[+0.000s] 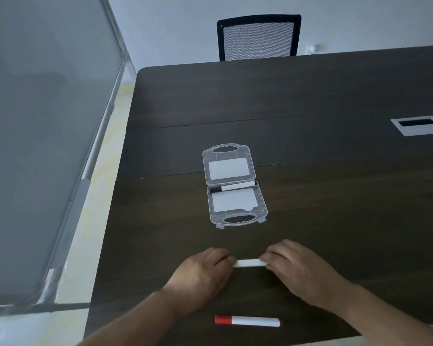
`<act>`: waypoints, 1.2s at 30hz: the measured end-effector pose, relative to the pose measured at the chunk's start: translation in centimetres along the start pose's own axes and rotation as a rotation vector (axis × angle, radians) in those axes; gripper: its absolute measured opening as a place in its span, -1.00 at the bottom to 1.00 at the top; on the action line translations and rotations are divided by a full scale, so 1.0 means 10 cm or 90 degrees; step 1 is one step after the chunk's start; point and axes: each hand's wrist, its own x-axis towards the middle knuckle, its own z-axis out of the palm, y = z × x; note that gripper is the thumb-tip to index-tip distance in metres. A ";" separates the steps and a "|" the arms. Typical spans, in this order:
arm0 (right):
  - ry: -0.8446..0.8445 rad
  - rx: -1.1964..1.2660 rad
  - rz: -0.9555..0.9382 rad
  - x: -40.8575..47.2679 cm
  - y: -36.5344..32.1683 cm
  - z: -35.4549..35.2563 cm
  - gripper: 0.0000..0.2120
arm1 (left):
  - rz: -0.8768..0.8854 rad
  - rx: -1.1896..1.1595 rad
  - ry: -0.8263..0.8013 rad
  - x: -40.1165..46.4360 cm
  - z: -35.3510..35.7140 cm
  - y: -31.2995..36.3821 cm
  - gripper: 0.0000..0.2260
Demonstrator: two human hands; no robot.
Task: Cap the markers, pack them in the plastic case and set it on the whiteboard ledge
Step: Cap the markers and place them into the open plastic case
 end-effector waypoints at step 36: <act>0.073 0.048 -0.005 1.51 1.04 0.18 -0.93 | -0.164 0.090 -0.017 1.03 0.06 -1.18 -0.86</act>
